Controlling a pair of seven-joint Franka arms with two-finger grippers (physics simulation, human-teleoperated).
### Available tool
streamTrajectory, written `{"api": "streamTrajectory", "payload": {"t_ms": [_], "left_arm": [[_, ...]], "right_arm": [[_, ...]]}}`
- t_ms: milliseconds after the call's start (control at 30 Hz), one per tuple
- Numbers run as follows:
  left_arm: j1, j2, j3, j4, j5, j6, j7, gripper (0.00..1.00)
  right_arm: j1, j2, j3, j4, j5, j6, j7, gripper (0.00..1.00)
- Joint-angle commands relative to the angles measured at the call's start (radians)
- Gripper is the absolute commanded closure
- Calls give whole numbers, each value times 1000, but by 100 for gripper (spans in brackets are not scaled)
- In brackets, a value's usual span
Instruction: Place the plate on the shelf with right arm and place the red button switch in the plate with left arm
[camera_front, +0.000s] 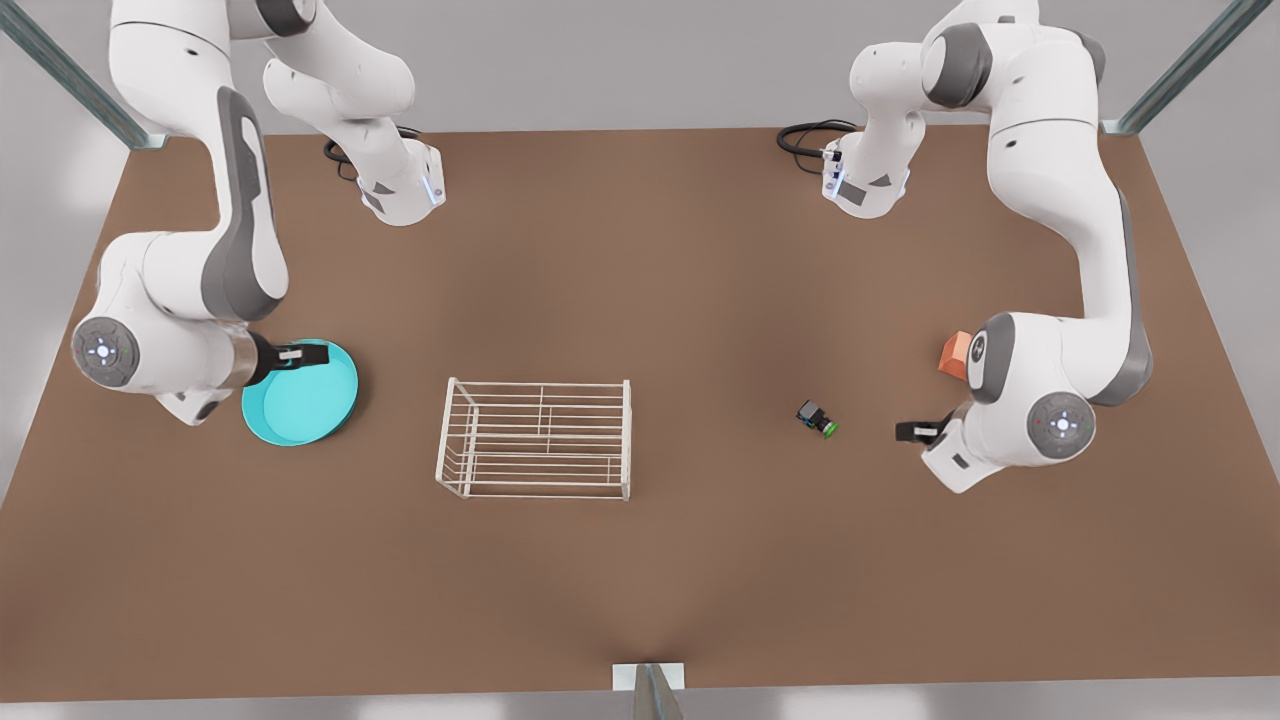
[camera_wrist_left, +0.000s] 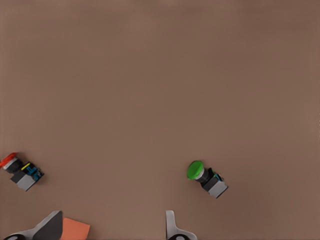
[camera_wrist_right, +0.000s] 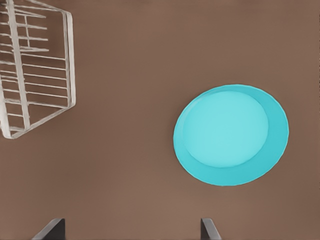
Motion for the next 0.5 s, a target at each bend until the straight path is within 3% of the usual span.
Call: {"api": "streamTrajectory", "payload": {"t_ms": [0,100,167,333,467], "left_arm": [[5,0,1,0,-5,196,-36,0],[14,40,1,14,19,236,-143,0],[167,38,-3,2,-61,254,-138,0],[249,36,15,11,-71,279,-374,0],[270,24,21,-27,16,266,-448,0]], "right_arm": [[12,2,4,-1,-2,161,-105,0],[12,16,3,-3,7,169,-110,0],[-37,114,-5,-6,9,245,-148,0],[-200,303,-14,-4,80,445,-590,0],[-254,346,-161,-18,195,462,-1009,0]]}}
